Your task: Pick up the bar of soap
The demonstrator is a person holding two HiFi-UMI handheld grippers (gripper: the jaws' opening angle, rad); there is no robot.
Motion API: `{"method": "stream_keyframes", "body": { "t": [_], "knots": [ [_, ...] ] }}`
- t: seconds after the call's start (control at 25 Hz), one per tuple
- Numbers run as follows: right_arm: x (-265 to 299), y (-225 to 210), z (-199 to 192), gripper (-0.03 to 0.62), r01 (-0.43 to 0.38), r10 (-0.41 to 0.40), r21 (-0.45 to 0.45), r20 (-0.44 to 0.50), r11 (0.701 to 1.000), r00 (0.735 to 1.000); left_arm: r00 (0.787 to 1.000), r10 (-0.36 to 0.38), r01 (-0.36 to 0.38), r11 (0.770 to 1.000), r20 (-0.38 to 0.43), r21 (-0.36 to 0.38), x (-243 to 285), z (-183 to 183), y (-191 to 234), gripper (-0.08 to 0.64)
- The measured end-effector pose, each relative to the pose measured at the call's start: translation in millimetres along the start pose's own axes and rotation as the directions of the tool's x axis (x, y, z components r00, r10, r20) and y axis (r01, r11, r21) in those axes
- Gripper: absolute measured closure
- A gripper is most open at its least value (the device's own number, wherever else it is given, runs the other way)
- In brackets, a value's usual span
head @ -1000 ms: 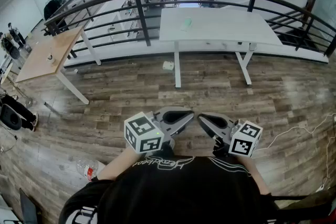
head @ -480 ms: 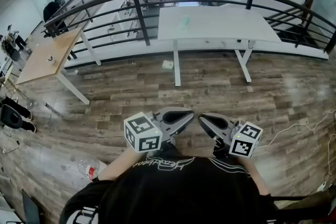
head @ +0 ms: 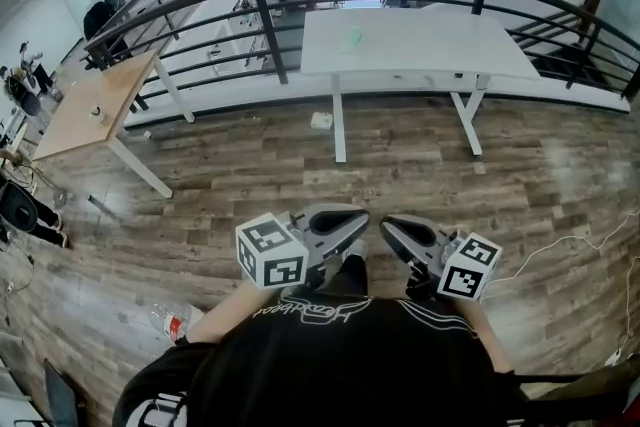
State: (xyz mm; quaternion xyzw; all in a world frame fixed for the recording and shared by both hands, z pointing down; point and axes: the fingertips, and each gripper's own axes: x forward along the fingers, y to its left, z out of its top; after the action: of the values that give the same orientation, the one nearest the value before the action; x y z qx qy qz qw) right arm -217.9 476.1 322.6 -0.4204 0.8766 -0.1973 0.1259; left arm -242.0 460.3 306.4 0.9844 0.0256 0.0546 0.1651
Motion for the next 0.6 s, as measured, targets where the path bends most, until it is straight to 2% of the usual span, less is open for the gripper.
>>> {"method": "stream_keyframes", "body": {
  "t": [0.36,0.6],
  "knots": [
    [-11.0,-54.2,0.0,0.572,0.043,-0.043,0.017,0.037,0.999,0.998,1.0,-0.017,0.017,1.0,-0.016,-0.012,44.8,-4.8,34.7,0.552],
    [-4.6,-102.3,13.1,0.572,0.08,-0.081,0.021,0.029,0.997,0.996,0.999,-0.029,0.029,0.999,-0.033,-0.014,80.0,4.8,74.3,0.552]
  ]
}}
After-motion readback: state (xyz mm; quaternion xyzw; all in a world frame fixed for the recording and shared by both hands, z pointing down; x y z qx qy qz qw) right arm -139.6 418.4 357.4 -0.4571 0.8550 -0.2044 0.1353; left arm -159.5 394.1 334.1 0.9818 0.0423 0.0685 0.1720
